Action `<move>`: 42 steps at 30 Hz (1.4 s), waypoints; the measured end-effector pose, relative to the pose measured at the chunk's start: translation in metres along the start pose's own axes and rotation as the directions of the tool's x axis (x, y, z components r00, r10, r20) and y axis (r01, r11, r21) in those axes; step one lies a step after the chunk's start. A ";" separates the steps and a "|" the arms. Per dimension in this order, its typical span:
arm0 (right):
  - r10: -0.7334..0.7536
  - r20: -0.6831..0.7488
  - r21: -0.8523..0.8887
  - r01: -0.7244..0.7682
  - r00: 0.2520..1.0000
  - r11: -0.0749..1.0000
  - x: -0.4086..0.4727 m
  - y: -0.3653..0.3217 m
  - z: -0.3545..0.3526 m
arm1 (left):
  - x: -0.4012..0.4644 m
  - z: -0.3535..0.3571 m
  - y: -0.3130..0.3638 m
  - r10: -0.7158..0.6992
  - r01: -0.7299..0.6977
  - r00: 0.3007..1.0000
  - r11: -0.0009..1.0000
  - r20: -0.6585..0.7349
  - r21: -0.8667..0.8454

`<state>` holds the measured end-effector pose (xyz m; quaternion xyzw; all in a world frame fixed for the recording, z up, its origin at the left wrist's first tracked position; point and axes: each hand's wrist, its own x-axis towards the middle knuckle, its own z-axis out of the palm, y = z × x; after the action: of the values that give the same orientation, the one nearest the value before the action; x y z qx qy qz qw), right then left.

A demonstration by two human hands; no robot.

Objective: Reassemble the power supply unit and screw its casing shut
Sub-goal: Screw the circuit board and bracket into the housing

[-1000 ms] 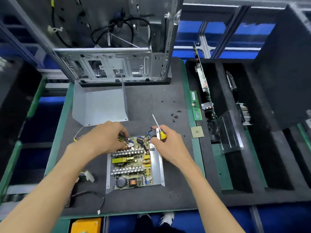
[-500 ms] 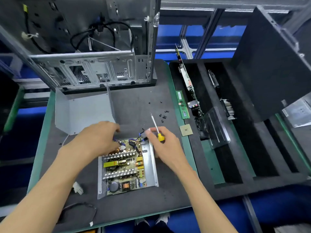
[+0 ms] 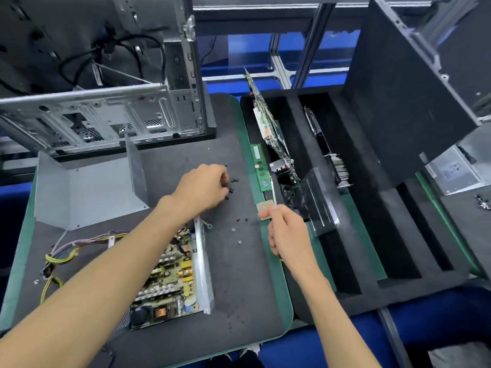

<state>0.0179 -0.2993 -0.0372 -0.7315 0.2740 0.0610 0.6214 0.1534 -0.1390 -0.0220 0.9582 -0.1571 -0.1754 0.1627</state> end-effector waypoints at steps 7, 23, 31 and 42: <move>-0.002 0.000 -0.011 0.002 1.000 1.000 0.013 0.004 -0.005 | 0.028 0.014 0.006 -0.007 0.004 0.997 0.999 -0.080 -0.038; -0.024 0.078 -0.025 0.026 0.997 0.999 0.037 0.001 -0.005 | 0.042 0.012 -0.003 0.017 -0.021 0.999 0.996 -0.042 -0.083; -0.074 0.154 -0.064 0.085 0.985 0.994 0.030 -0.001 -0.010 | 0.015 -0.024 -0.001 -0.298 0.098 0.943 0.671 -0.146 -0.735; -0.307 0.326 -0.136 0.365 0.894 0.921 0.001 -0.025 0.011 | -0.068 -0.036 0.012 -0.193 0.192 0.967 0.113 0.168 -0.975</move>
<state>0.0336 -0.2873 -0.0177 -0.8070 0.0387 0.0885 0.5826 0.1039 -0.1161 0.0333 0.6288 0.1214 -0.2541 0.7248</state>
